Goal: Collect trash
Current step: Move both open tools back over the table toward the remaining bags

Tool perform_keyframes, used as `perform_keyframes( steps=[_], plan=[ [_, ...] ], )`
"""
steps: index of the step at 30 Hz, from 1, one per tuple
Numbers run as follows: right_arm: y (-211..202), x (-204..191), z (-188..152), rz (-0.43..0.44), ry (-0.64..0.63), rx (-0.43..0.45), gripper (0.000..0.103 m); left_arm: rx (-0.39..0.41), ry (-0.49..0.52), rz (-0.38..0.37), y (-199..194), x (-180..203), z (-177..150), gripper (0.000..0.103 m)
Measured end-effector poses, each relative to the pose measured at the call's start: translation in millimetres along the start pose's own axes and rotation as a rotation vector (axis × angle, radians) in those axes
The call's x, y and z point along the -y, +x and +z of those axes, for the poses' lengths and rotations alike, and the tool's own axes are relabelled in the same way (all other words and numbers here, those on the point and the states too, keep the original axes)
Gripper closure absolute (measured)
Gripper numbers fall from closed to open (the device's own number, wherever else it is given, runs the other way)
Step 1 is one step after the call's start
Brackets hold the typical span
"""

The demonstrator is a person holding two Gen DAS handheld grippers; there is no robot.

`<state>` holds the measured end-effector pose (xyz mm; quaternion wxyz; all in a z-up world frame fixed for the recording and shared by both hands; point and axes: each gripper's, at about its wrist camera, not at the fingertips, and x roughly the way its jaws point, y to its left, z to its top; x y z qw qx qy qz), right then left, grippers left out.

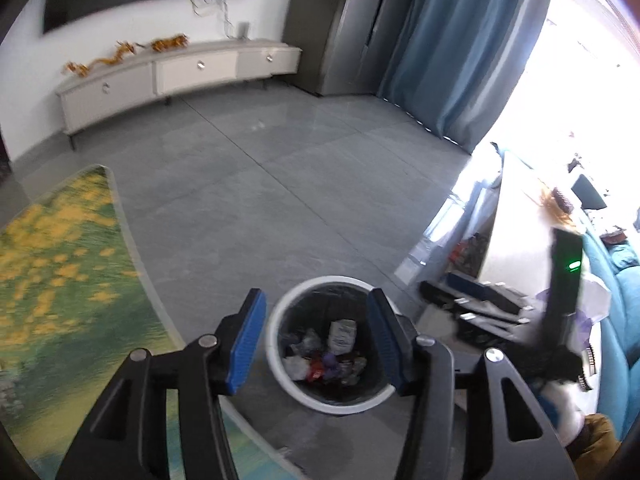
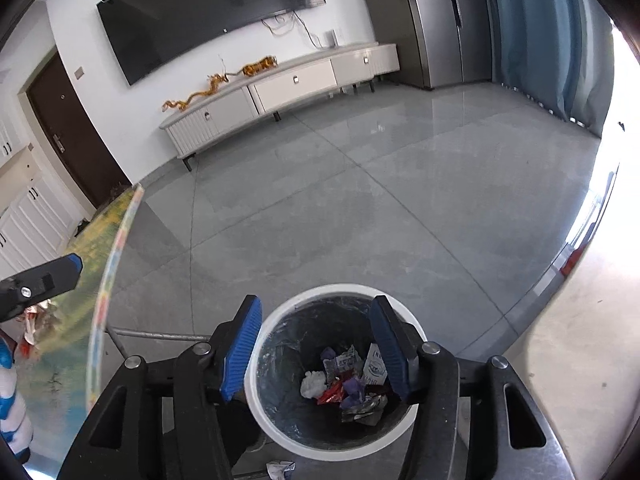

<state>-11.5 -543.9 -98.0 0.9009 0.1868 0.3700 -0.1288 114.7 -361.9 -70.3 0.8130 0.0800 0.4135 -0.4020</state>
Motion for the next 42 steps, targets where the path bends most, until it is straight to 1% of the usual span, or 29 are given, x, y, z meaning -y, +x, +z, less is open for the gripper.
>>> perform_keyframes(
  steps=[2, 6, 10, 11, 15, 20, 23, 25, 27, 29, 31, 32, 33, 35, 38, 42],
  plan=[
    [-18, -8, 3, 0.000, -0.014, 0.021, 0.047, 0.030, -0.003, 0.027, -19, -6, -5, 0.052],
    [-47, -32, 9, 0.010, -0.058, 0.056, 0.044, 0.092, 0.003, 0.125, -55, -21, -16, 0.052],
    [-73, -66, 12, 0.051, -0.109, 0.088, 0.042, 0.134, -0.022, 0.196, -90, -43, -30, 0.052],
    [-79, -80, 12, 0.070, -0.128, 0.095, 0.042, 0.141, -0.030, 0.220, -98, -49, -34, 0.052],
    [-86, -125, 14, 0.126, -0.185, 0.104, 0.040, 0.181, -0.068, 0.325, -137, -77, -52, 0.052],
    [-88, -182, 9, 0.186, -0.251, 0.105, 0.036, 0.239, -0.138, 0.426, -190, -120, -79, 0.048],
    [-85, -216, 3, 0.205, -0.289, 0.094, 0.034, 0.270, -0.179, 0.484, -219, -144, -99, 0.044],
    [-83, -234, -2, 0.211, -0.305, 0.090, 0.031, 0.286, -0.213, 0.518, -239, -161, -113, 0.043],
    [-85, -257, -8, 0.204, -0.327, 0.096, 0.023, 0.305, -0.247, 0.546, -257, -174, -127, 0.042],
    [-85, -273, -12, 0.199, -0.344, 0.101, 0.018, 0.317, -0.272, 0.570, -270, -185, -138, 0.041],
    [-83, -289, -17, 0.188, -0.363, 0.104, 0.012, 0.335, -0.296, 0.600, -284, -197, -150, 0.041],
    [-83, -297, -20, 0.176, -0.377, 0.109, 0.007, 0.347, -0.307, 0.617, -292, -201, -157, 0.040],
    [-83, -305, -23, 0.166, -0.389, 0.113, 0.004, 0.358, -0.320, 0.638, -300, -207, -163, 0.037],
    [-81, -319, -27, 0.157, -0.408, 0.111, 0.003, 0.364, -0.337, 0.661, -307, -216, -170, 0.035],
    [-80, -338, -34, 0.149, -0.444, 0.107, 0.001, 0.384, -0.375, 0.681, -319, -228, -183, 0.035],
    [-79, -356, -41, 0.138, -0.479, 0.105, 0.000, 0.394, -0.402, 0.707, -324, -238, -191, 0.035]
  ],
)
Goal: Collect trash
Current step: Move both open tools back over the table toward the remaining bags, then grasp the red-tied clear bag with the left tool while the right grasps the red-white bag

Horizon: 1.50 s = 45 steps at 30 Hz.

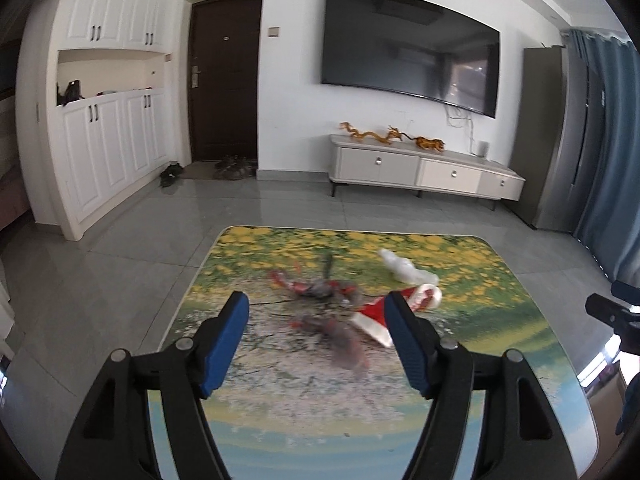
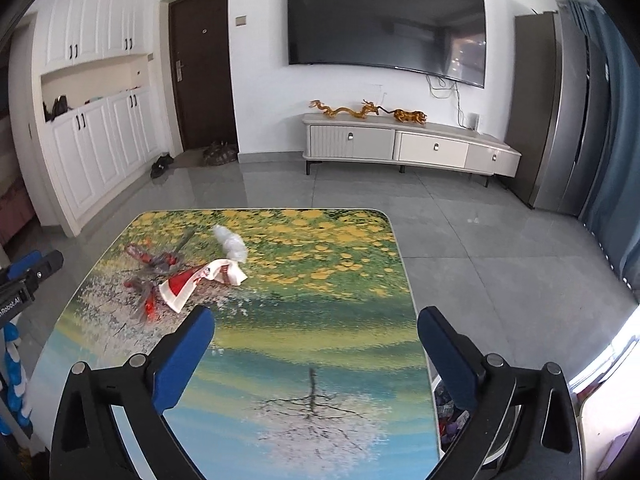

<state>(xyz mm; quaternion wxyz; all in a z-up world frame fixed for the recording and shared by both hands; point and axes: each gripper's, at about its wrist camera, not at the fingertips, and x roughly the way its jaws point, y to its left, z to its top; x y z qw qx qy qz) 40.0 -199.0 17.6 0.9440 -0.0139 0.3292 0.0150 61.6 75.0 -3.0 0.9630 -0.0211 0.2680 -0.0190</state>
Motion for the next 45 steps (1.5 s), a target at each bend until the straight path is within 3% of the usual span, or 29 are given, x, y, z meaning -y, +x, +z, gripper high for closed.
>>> perform_keyframes(
  steps=[9, 24, 32, 35, 38, 39, 45],
  plan=[
    [6, -20, -2, -0.027, -0.024, -0.017, 0.000, 0.044, -0.039, 0.038, 0, -29, -9, 0.035],
    [22, -31, -2, -0.031, -0.032, -0.047, 0.000, -0.018, -0.025, 0.007, 17, -39, -13, 0.035],
    [35, -25, -2, 0.013, -0.020, -0.067, 0.000, -0.053, -0.027, -0.002, 32, -46, -15, 0.035],
    [45, -23, 1, 0.047, -0.022, -0.072, 0.000, -0.075, -0.034, -0.027, 40, -52, -15, 0.035],
    [56, -22, 4, 0.082, -0.028, -0.081, 0.000, -0.102, -0.021, -0.104, 48, -49, -16, 0.035],
    [61, -22, 5, 0.102, -0.028, -0.085, 0.004, -0.113, -0.013, -0.145, 51, -46, -17, 0.035],
    [90, -21, 11, 0.183, -0.027, -0.101, 0.015, -0.179, 0.015, -0.217, 72, -31, -23, 0.035]
  ],
)
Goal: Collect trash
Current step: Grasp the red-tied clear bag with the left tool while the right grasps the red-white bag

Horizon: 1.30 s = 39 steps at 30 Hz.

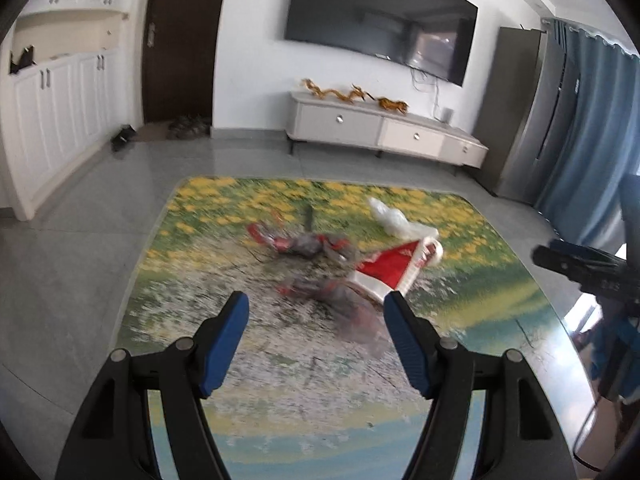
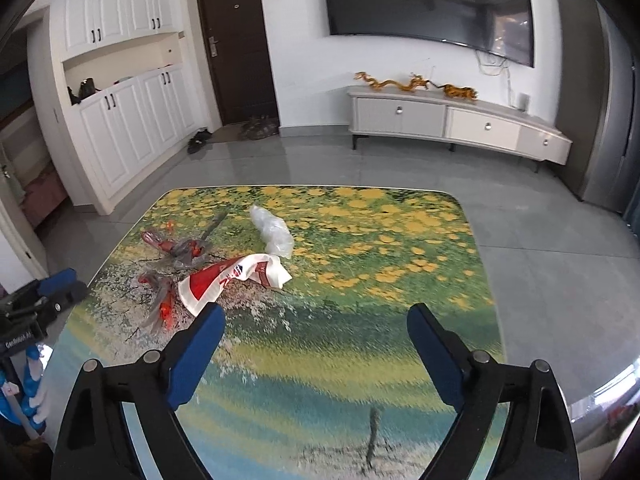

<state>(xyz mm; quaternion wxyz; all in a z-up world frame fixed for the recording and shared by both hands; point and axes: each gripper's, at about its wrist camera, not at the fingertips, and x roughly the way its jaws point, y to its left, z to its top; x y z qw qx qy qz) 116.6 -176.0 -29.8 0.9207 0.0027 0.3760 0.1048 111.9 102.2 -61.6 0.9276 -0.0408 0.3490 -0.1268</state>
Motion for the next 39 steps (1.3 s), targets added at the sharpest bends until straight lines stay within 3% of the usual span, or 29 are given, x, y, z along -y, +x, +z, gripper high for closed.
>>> perform_keyframes(
  steps=[5, 9, 17, 21, 32, 39],
  plan=[
    [25, 4, 0, 0.106, 0.031, -0.035, 0.034, -0.059, -0.002, -0.021, 23, 6, -3, 0.035],
    [50, -2, -7, 0.240, 0.069, -0.089, 0.044, -0.092, 0.009, -0.037, 37, 12, -2, 0.035],
    [91, -25, -3, 0.406, 0.106, -0.162, 0.049, -0.147, 0.059, -0.025, 73, 24, -2, 0.036],
    [110, -28, 3, 0.469, 0.151, -0.194, 0.052, -0.175, 0.053, -0.029, 85, 21, -5, 0.050],
    [143, -20, 10, 0.547, 0.287, -0.230, 0.062, -0.200, 0.033, -0.052, 96, 14, -9, 0.064],
    [151, -13, 11, 0.582, 0.330, -0.229, 0.080, -0.215, 0.014, -0.065, 101, 10, -11, 0.086]
  ],
)
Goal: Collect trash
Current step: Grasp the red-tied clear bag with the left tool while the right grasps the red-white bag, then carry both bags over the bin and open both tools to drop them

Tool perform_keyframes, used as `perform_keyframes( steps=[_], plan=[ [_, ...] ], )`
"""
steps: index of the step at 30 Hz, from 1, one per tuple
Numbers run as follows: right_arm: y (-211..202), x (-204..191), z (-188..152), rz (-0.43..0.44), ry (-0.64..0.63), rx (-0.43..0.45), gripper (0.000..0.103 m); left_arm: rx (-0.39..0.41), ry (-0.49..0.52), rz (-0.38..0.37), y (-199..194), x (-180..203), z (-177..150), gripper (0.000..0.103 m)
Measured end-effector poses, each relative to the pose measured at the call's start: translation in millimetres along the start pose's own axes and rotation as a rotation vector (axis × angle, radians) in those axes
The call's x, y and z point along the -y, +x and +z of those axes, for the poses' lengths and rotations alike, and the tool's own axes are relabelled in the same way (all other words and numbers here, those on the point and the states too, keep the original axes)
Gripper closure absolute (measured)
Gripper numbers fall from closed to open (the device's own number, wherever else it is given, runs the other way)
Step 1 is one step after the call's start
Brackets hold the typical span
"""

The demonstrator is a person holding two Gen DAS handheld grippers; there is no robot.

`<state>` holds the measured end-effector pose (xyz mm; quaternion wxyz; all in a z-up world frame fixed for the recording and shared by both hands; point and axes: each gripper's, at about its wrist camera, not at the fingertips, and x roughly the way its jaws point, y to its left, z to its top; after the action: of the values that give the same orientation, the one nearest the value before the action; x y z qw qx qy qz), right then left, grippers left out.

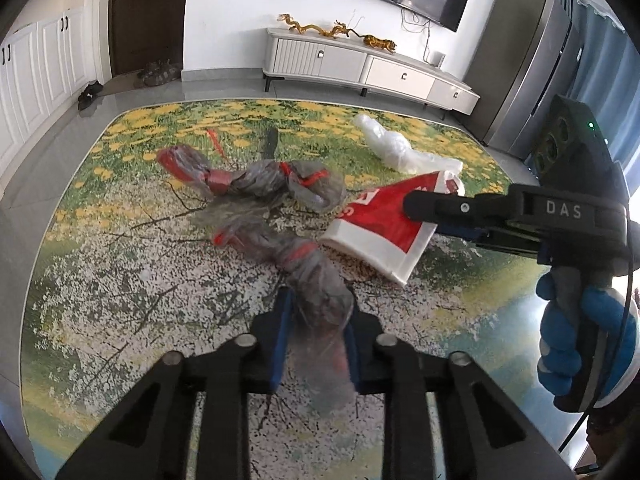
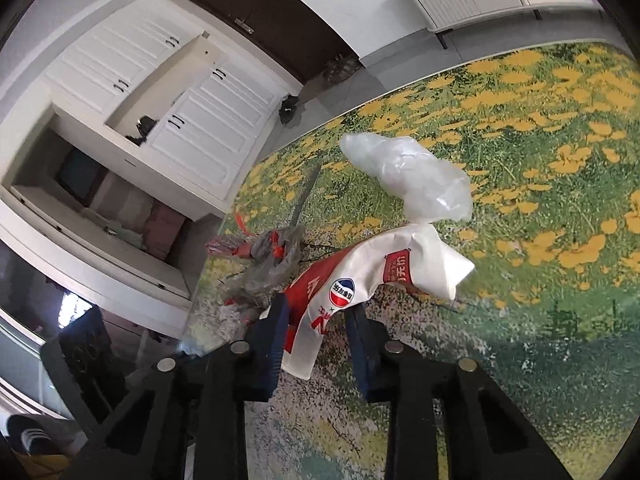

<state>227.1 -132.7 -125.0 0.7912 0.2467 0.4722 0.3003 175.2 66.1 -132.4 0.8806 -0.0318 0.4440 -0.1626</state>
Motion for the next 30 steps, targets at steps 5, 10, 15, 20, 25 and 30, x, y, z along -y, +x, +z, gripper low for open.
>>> perform_keyframes(
  steps=[5, 10, 15, 20, 25, 30],
  plan=[
    [-10, -1, 0, 0.013, -0.008, 0.006, 0.088, 0.000, -0.014, -0.005, -2, -2, -3, 0.091],
    [-26, -11, -9, 0.018, -0.030, 0.015, 0.092, 0.023, -0.026, -0.006, -18, -2, -7, 0.092],
    [-55, -25, -20, 0.004, -0.070, 0.044, 0.093, 0.060, -0.025, 0.002, -44, 3, -12, 0.093],
    [-103, -40, -33, -0.017, -0.110, 0.112, 0.093, 0.103, -0.005, -0.002, -72, 21, -7, 0.093],
    [-166, -40, -48, -0.067, -0.133, 0.203, 0.093, 0.135, 0.052, -0.035, -90, 58, 2, 0.093],
    [-236, -26, -70, -0.177, -0.144, 0.295, 0.093, 0.135, 0.145, -0.103, -92, 120, 15, 0.093]
  ],
)
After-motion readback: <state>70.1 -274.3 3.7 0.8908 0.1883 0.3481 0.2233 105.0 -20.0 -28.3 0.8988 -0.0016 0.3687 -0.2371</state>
